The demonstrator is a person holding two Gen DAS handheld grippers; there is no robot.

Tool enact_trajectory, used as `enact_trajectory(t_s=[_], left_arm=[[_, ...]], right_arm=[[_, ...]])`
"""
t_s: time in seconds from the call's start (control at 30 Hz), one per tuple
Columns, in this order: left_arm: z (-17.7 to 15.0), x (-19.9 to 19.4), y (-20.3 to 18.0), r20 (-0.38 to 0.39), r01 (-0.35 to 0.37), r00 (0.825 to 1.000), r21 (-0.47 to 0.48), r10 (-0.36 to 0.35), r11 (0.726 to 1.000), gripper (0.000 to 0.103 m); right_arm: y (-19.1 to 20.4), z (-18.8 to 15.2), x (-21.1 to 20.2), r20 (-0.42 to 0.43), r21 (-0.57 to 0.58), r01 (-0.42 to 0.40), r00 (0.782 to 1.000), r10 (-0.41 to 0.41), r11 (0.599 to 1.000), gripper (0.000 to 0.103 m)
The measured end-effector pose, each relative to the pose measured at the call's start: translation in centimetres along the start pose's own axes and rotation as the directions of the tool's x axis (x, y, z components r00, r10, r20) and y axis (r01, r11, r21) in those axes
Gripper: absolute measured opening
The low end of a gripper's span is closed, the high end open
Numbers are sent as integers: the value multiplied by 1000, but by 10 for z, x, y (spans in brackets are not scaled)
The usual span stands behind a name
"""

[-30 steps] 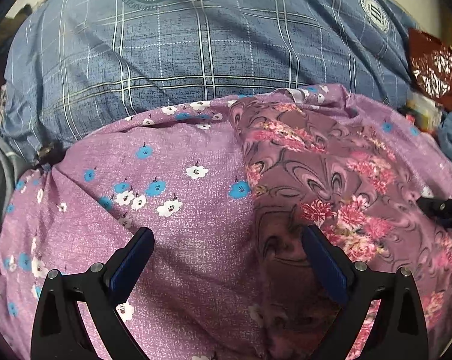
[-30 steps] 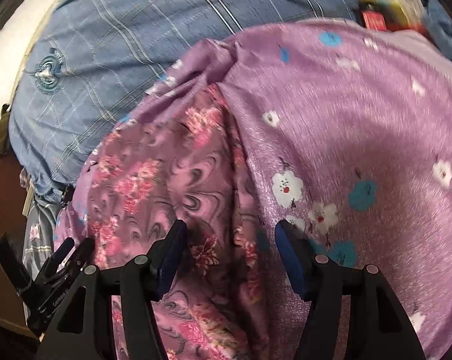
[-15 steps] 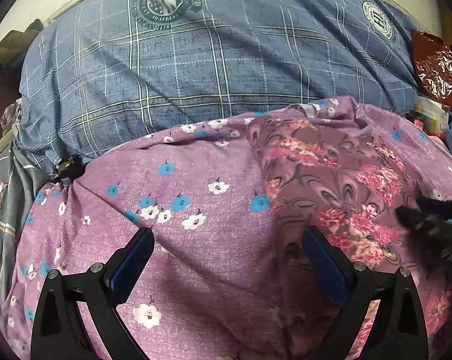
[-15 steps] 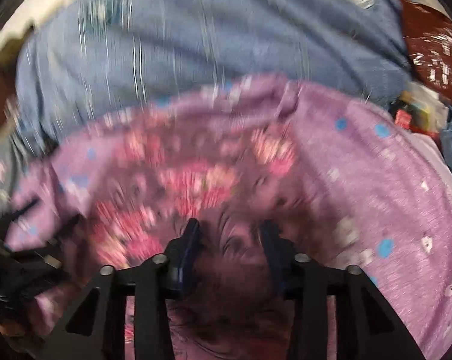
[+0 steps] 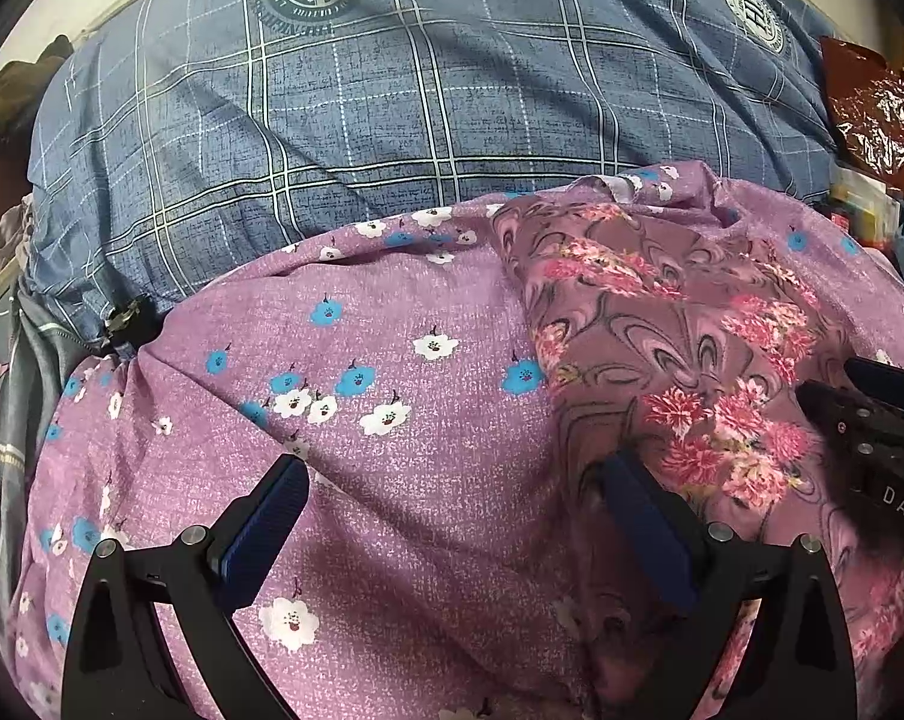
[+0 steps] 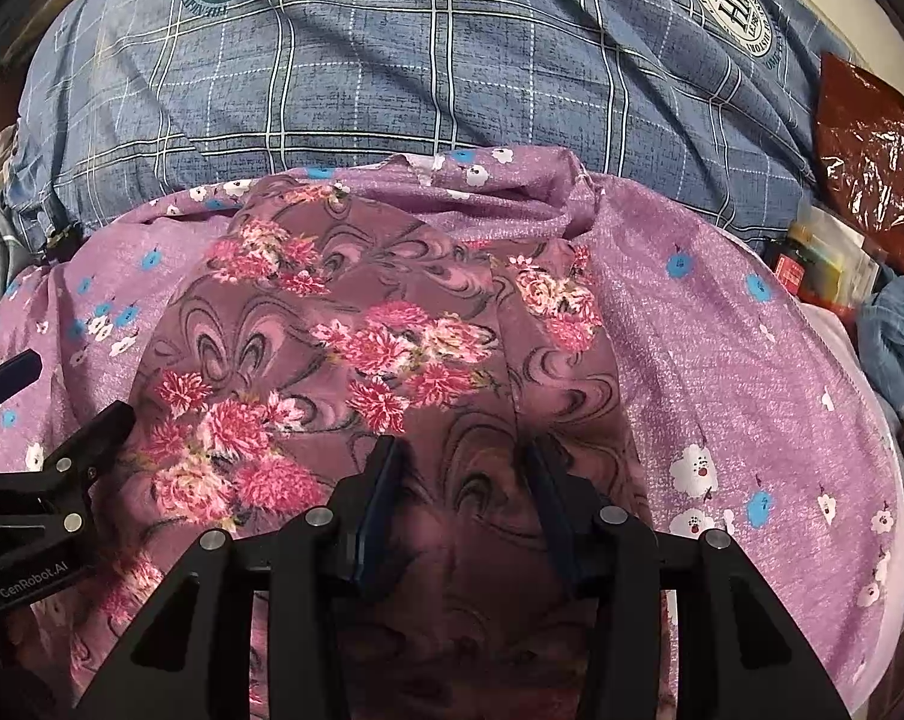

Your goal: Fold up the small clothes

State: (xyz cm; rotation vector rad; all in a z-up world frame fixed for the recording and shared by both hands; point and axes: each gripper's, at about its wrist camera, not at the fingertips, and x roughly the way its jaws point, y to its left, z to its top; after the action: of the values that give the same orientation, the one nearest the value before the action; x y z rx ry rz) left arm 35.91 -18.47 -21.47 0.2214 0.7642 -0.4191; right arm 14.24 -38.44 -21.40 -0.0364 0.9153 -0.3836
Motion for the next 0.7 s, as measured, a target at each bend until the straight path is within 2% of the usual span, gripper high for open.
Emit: enact_trajectory(t_s=[0.7], left_arm=[[-1,0,-3,4,0,1000,-22,0,1000,99]], right_arm=[[-6,-2,-3,-4,-7,-13,1000,12,1000,51]])
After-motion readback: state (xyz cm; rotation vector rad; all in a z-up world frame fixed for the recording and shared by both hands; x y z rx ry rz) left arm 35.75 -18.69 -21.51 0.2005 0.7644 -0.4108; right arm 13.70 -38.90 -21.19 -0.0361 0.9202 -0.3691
